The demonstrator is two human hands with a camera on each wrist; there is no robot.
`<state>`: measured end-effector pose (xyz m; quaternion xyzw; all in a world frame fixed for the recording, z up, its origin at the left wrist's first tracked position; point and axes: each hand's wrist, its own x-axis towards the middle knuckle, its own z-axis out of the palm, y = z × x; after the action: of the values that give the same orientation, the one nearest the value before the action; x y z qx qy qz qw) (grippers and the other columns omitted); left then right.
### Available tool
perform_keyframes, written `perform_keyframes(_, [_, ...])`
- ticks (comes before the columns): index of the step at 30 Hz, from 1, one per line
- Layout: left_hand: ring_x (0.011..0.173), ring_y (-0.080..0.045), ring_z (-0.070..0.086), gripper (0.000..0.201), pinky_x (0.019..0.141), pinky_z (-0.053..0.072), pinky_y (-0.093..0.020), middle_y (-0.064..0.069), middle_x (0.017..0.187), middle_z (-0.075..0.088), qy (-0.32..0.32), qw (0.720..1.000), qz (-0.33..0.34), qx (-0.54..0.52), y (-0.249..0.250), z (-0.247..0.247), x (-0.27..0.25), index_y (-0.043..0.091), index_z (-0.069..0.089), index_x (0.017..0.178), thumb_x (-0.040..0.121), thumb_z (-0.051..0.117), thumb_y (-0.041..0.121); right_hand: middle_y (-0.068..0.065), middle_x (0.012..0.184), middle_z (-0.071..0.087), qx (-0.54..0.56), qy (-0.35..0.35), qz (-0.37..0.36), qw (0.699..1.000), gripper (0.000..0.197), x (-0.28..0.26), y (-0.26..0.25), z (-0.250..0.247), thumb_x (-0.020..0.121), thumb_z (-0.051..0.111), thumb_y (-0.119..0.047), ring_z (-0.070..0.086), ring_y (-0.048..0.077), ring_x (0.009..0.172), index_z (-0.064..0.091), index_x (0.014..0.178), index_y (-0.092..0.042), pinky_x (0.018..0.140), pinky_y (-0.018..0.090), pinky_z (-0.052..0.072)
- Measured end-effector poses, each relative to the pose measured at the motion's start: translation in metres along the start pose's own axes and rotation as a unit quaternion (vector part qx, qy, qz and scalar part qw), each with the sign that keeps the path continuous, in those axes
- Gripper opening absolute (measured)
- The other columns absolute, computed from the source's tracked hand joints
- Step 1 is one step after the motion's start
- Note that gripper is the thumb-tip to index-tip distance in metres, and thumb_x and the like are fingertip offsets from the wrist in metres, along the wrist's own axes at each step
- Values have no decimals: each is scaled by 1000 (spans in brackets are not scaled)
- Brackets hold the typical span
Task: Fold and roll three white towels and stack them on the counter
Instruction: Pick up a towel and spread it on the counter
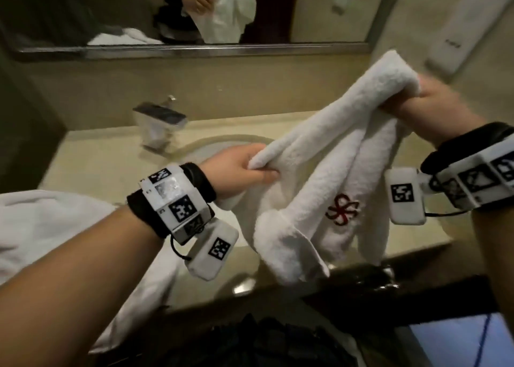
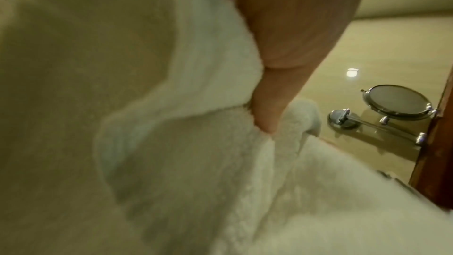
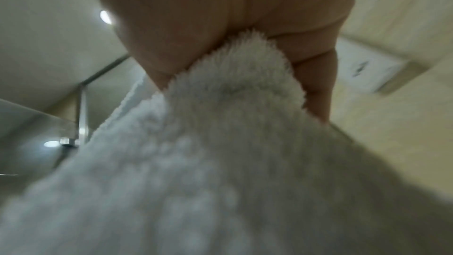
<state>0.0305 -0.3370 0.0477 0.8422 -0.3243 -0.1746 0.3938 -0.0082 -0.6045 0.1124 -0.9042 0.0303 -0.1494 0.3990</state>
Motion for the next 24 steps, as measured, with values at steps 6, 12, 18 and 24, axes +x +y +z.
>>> perform_keyframes(6, [100,-25,59,23,84,44,-29,-5,105,65,-34,996,-82,27,23,102,103,19,58,103,84,61,32,13,110,62,-136,-84,126,979,19,10,145,-58,88,55,-18,56,22,96,60,106,-16,79,27,37])
perform_keyframes(12, [126,-31,39,64,105,34,-41,-12,138,40,-11,965,-57,257,11,162,146,20,38,134,78,64,38,18,130,46,-189,-88,204,956,45,-15,242,-36,89,55,-27,49,31,114,43,128,-9,96,39,40])
perform_keyframes(18, [117,-29,44,79,98,39,-41,-7,131,45,-239,904,92,343,36,247,146,22,37,132,68,66,59,4,94,66,-198,-226,190,935,18,-93,285,-32,89,52,-31,57,19,83,63,95,-18,74,27,39])
perform_keyframes(24, [106,-30,55,36,86,44,-36,-8,117,59,-256,908,63,325,53,275,164,17,49,116,81,56,20,-6,92,62,-96,-236,206,945,24,-127,287,-29,86,55,-38,59,13,87,60,104,-21,76,22,41])
